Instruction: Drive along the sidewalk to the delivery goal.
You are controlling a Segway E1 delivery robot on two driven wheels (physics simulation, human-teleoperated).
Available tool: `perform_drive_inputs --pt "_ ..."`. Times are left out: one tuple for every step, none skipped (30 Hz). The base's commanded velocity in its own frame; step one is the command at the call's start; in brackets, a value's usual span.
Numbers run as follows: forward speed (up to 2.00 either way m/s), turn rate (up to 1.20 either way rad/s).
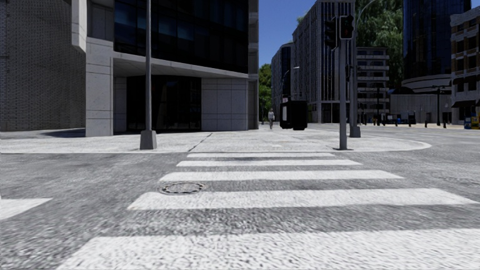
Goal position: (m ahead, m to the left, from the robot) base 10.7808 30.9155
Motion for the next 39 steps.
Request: perform_drive_inputs --pt "2.0 0.0" --pt "2.0 0.0" --pt "2.0 0.0" --pt "2.0 0.0" --pt "2.0 0.0" --pt "2.0 0.0" --pt "2.0 0.0" --pt "2.0 0.0" --pt "2.0 0.0" --pt "2.0 0.0" --pt "2.0 0.0" --pt "2.0 0.0" --pt "2.0 0.0" --pt "2.0 0.0" --pt "2.0 0.0" --pt "2.0 0.0" --pt "2.0 0.0" --pt "2.0 0.0" --pt "2.0 0.0" --pt "2.0 0.0" --pt "2.0 0.0" --pt "2.0 0.0" --pt "2.0 0.0" --pt "2.0 0.0" --pt "2.0 0.0" --pt "2.0 0.0" --pt "2.0 0.0" --pt "2.0 0.0" --pt "2.0 0.0" --pt "2.0 0.0" --pt "2.0 0.0" --pt "2.0 0.0" --pt "2.0 0.0" --pt "2.0 0.0" --pt "2.0 0.0" --pt "2.0 0.0" --pt "2.0 0.0" --pt "2.0 0.0" --pt "2.0 0.0"
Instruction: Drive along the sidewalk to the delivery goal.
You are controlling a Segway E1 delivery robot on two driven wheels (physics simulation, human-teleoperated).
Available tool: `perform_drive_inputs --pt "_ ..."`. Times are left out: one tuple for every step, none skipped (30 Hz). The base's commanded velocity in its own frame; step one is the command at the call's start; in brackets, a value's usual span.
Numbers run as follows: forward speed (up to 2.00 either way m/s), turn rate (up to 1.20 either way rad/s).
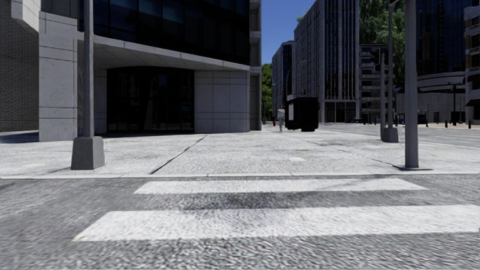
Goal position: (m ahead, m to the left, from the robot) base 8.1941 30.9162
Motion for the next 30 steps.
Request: perform_drive_inputs --pt "2.0 0.0" --pt "2.0 0.0" --pt "2.0 0.0" --pt "2.0 0.0" --pt "2.0 0.0" --pt "2.0 0.0" --pt "2.0 0.0" --pt "2.0 0.0" --pt "2.0 0.0" --pt "2.0 0.0" --pt "2.0 0.0" --pt "2.0 0.0" --pt "2.0 0.0" --pt "2.0 0.0" --pt "2.0 0.0" --pt "2.0 0.0" --pt "2.0 0.0" --pt "2.0 0.0" --pt "2.0 0.0" --pt "2.0 0.0" --pt "2.0 0.0" --pt "2.0 0.0" --pt "2.0 0.0" --pt "2.0 0.0" --pt "2.0 0.0" --pt "2.0 0.0" --pt "2.0 0.0" --pt "2.0 0.0" --pt "2.0 0.01" --pt "2.0 0.11"
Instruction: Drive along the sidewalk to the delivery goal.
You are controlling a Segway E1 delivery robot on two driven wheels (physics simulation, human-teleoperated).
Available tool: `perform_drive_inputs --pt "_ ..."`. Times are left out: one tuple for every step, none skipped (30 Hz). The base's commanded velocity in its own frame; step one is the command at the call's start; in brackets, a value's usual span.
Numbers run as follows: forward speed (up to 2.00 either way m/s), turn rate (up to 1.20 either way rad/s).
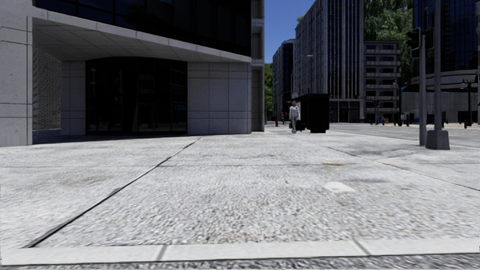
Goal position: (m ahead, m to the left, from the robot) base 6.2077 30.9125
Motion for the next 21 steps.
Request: perform_drive_inputs --pt "2.0 0.19" --pt "2.0 0.19" --pt "2.0 0.26" --pt "2.0 0.29" --pt "2.0 0.36" --pt "2.0 0.36" --pt "2.0 0.38" --pt "2.0 0.44" --pt "2.0 0.46" --pt "2.0 0.46" --pt "1.95 0.46" --pt "1.84 0.46" --pt "1.66 0.46" --pt "1.66 0.46" --pt "1.58 0.46" --pt "1.52 0.47" --pt "1.46 0.48" --pt "1.46 0.48" --pt "1.41 0.51" --pt "1.4 0.51" --pt "1.4 0.52"
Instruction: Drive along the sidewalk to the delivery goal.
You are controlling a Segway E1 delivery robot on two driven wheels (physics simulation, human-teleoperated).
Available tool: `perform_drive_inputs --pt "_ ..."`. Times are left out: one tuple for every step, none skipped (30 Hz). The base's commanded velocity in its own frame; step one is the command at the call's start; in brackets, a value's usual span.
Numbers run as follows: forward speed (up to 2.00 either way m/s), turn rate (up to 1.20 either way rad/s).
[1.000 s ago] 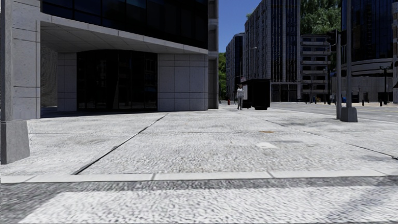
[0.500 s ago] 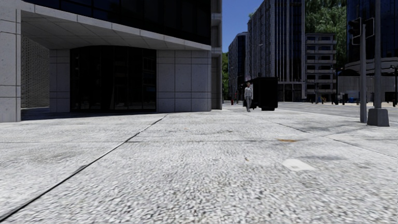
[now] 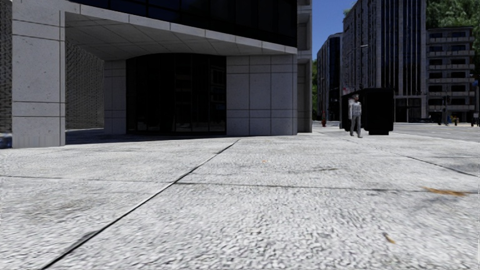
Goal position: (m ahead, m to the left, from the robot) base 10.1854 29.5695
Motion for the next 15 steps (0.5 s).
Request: perform_drive_inputs --pt "1.4 0.52" --pt "1.4 0.52" --pt "1.39 0.52" --pt "1.39 0.53" --pt "1.39 0.53" --pt "1.39 0.54" --pt "1.39 0.57" --pt "1.39 0.58" --pt "1.39 0.58" --pt "1.39 0.59" --pt "1.39 0.59" --pt "1.39 0.6" --pt "1.39 0.6" --pt "1.37 0.6" --pt "1.37 0.62"
